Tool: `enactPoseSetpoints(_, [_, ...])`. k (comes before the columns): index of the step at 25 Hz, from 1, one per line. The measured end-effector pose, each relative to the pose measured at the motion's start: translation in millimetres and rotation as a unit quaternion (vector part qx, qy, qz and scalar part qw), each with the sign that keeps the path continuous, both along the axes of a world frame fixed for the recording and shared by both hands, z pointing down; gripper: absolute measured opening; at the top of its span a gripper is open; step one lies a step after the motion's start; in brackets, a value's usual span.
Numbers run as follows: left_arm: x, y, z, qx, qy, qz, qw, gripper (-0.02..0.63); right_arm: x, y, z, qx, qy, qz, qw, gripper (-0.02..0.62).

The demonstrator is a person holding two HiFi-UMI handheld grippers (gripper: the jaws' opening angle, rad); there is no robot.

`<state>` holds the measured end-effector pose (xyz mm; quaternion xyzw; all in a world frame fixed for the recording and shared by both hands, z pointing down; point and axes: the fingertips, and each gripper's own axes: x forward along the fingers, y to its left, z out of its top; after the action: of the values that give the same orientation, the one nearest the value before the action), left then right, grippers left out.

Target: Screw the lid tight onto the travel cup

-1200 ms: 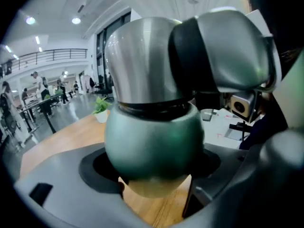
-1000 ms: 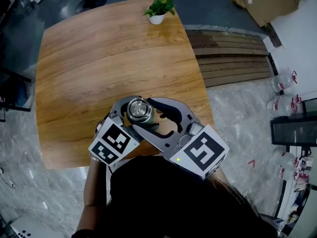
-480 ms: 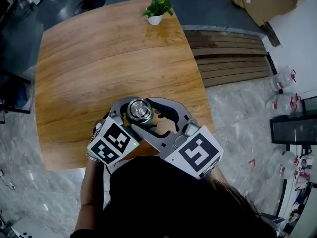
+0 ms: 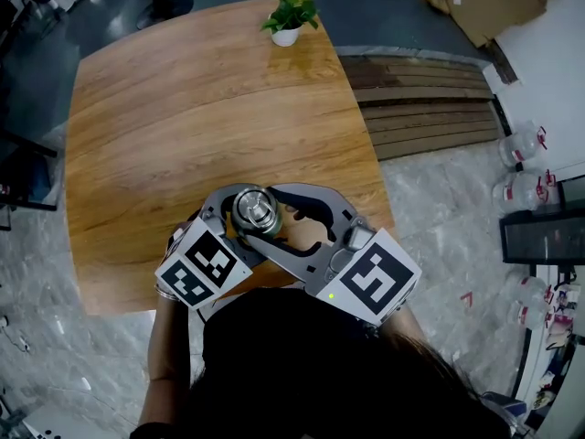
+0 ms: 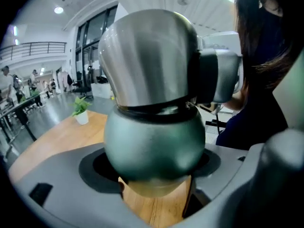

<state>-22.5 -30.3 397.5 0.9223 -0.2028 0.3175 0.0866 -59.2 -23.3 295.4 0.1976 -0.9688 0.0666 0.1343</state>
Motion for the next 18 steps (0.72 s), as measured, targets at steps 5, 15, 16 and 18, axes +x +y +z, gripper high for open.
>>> enactPoseSetpoints(5, [-6,-5,-5,0.004,-0.012,-0.033,0.9994,0.383,-4,-2,-7,-0.006,-0.029,0.013,0.999,0.242])
enactPoseSetpoints(15, [4,-3,-19,-0.013,0.048,-0.023,0.9985,0.383,-3,-3,-12,0.021,-0.02,0.018,0.999,0.242])
enactPoseSetpoints(16, [1,-8,-18,-0.01,0.038,-0.041,0.9984,0.383,-2,-6,-12,0.024,-0.019,0.035,0.999,0.241])
enactPoseSetpoints(18, [-1,-14,-16,-0.008,0.025,-0.06,0.9979,0.383,-1,-10,-13,0.019,-0.027,0.053,0.998,0.239])
